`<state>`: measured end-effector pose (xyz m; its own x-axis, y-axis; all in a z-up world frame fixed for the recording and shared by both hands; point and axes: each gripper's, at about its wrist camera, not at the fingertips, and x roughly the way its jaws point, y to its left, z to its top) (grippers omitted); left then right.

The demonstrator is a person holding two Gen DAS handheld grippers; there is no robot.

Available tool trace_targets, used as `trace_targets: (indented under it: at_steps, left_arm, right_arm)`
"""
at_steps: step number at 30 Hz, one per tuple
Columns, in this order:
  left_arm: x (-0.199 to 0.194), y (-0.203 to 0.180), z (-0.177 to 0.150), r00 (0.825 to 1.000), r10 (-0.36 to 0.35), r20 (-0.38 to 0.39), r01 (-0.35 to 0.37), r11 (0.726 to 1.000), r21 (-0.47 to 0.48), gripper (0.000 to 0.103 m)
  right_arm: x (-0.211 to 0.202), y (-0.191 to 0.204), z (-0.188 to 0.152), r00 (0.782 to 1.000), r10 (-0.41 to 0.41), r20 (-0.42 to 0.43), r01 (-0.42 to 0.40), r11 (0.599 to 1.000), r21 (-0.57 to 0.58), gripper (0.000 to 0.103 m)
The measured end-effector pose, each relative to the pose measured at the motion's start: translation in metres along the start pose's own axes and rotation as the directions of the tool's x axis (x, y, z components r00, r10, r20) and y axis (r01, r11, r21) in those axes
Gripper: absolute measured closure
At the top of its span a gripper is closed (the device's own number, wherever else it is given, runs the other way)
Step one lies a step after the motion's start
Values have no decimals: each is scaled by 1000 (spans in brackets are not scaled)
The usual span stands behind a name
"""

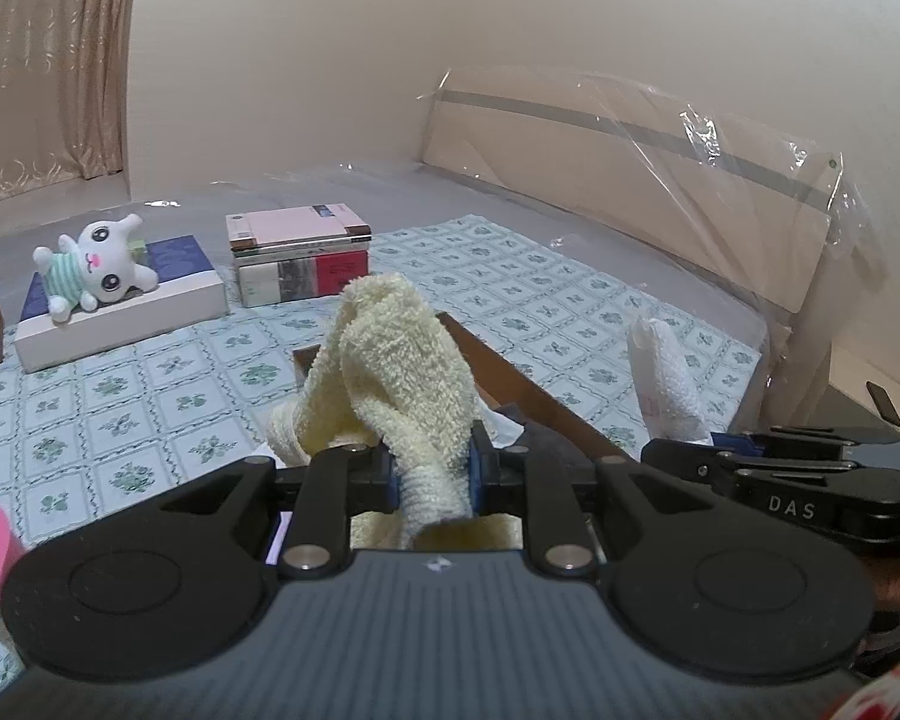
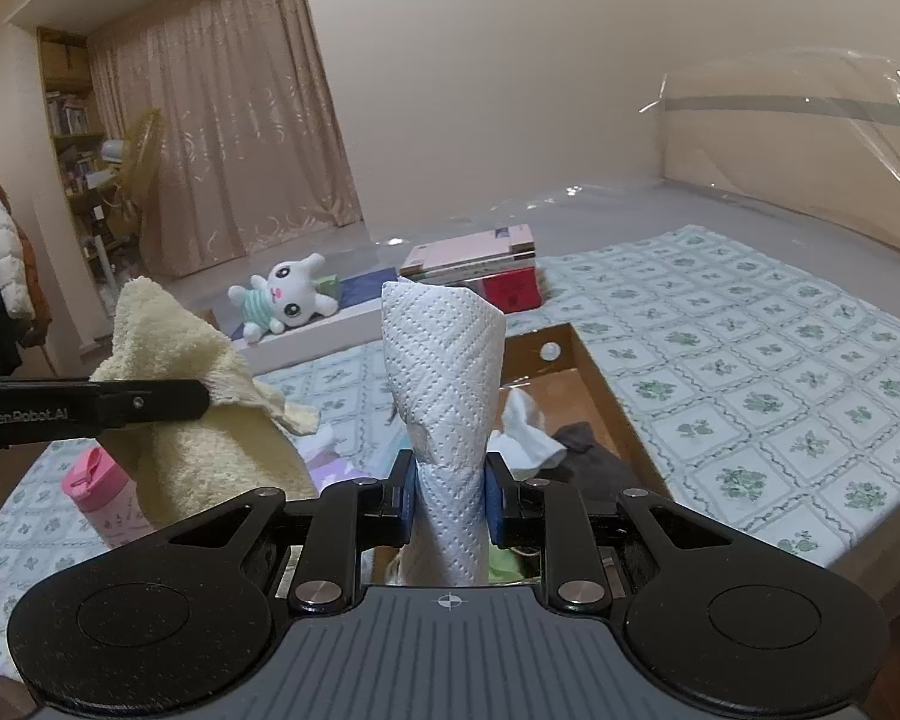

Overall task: Organize soft objects
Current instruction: 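Carry the yellow towel with the left gripper and white cloth with the right over the box and release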

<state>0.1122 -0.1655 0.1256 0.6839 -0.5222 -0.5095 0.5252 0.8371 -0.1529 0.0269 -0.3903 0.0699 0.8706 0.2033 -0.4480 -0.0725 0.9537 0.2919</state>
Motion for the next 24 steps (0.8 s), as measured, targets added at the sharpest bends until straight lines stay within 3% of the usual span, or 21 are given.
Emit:
trace_targets:
  at_steps: [14, 24]
  left_arm:
    - [50, -14, 20, 999, -30, -15, 30, 999, 10, 85]
    - [101, -6, 57, 998, -57, -5, 57, 998, 22, 85]
  right_arm:
    - [25, -26, 22, 1000, -20, -12, 20, 999, -36, 80]
    - [65, -49, 52, 999, -44, -10, 43, 997, -62, 80]
